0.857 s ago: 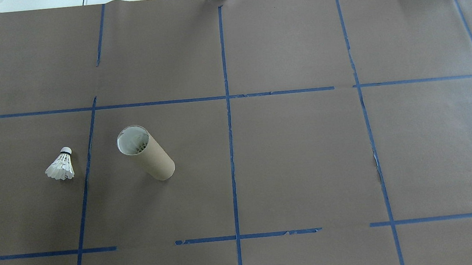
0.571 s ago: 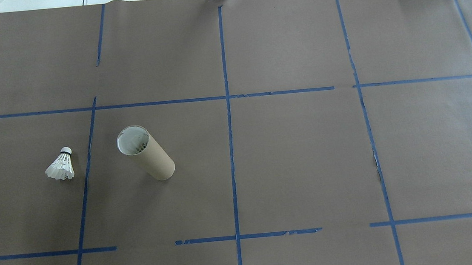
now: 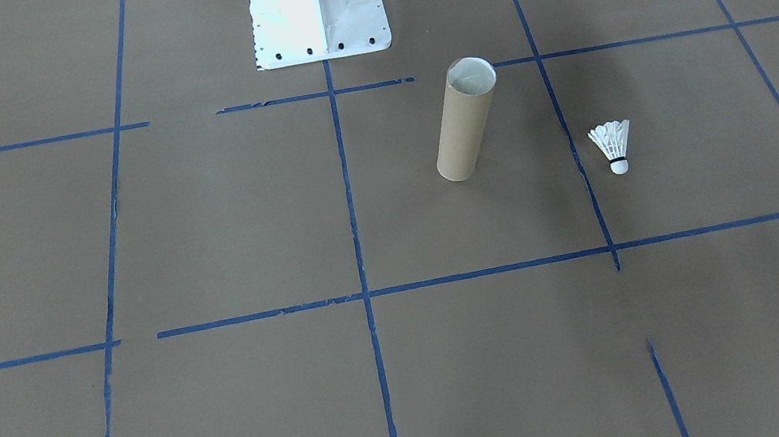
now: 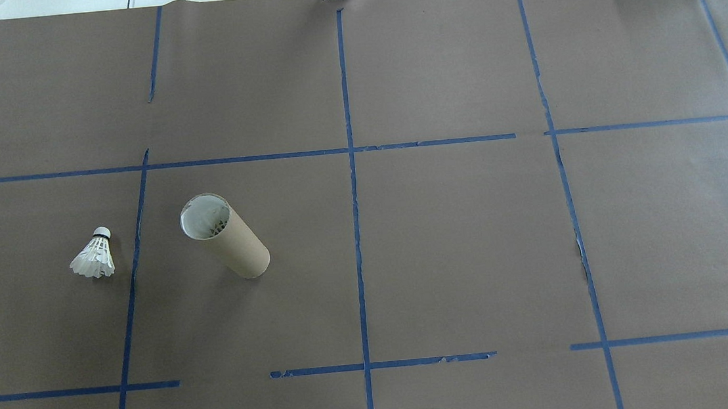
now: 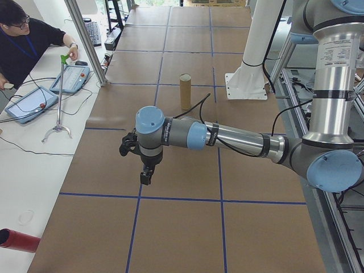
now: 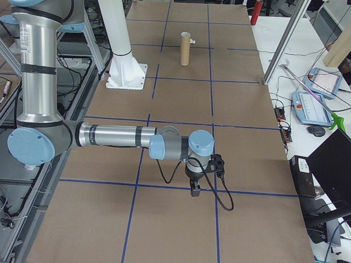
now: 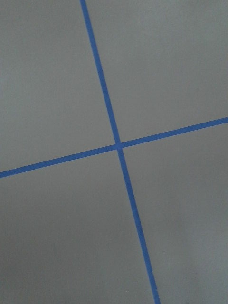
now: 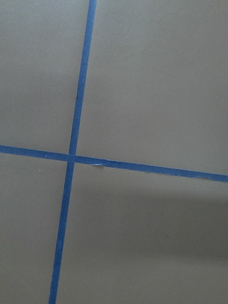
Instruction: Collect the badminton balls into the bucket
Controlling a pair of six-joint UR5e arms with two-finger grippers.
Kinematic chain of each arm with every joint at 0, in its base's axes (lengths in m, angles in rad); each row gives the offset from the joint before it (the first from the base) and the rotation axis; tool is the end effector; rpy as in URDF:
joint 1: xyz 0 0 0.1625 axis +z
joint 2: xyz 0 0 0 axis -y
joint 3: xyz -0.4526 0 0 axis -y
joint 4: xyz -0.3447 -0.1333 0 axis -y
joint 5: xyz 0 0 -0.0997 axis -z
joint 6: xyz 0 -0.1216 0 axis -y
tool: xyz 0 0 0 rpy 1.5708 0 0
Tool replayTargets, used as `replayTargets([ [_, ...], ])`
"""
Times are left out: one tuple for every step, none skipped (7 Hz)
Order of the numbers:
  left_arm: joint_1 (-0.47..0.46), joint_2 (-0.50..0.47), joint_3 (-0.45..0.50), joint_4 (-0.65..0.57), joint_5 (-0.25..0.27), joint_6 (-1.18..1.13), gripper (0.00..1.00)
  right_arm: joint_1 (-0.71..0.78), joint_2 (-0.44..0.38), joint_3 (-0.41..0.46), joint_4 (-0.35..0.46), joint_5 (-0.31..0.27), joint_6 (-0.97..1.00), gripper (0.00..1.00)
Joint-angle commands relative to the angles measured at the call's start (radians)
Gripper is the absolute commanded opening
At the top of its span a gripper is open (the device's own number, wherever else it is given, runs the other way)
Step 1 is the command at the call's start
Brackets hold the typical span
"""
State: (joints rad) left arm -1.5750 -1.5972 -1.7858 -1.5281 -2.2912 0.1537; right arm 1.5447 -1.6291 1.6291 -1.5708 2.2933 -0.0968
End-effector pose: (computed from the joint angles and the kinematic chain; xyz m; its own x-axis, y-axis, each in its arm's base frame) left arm -0.0550 -0.4622 0.6024 0.7438 0.2756 -0.6089 -0.1111 0.9493 0.2941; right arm 0.0420 -0.4193 0.7055 0.7439 -0.1161 0.6582 0.0984 0.9931 0.0639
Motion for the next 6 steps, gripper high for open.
replayTargets([
  [-0.005, -0.114, 0.021, -0.026, 0.074, -0.012, 1.0, 0.0, 0.0, 0.002, 0.0, 0.0, 0.0, 1.0],
  [-0.005, -0.128, 0.031, -0.05, 0.062, -0.075, 1.0, 0.0, 0.0, 0.0, 0.0, 0.0, -0.001, 1.0],
  [0.006, -0.121, 0.034, -0.195, 0.061, -0.268, 1.0, 0.0, 0.0, 0.0, 0.0, 0.0, 0.0, 1.0],
  [0.077, -0.066, 0.063, -0.404, 0.064, -0.478, 1.0, 0.0, 0.0, 0.0, 0.0, 0.0, 0.0, 1.0],
  [0.186, 0.01, 0.065, -0.567, 0.073, -0.631, 1.0, 0.0, 0.0, 0.0, 0.0, 0.0, 0.0, 1.0],
  [0.252, 0.079, 0.063, -0.756, 0.075, -0.868, 1.0, 0.0, 0.0, 0.0, 0.0, 0.0, 0.0, 1.0],
])
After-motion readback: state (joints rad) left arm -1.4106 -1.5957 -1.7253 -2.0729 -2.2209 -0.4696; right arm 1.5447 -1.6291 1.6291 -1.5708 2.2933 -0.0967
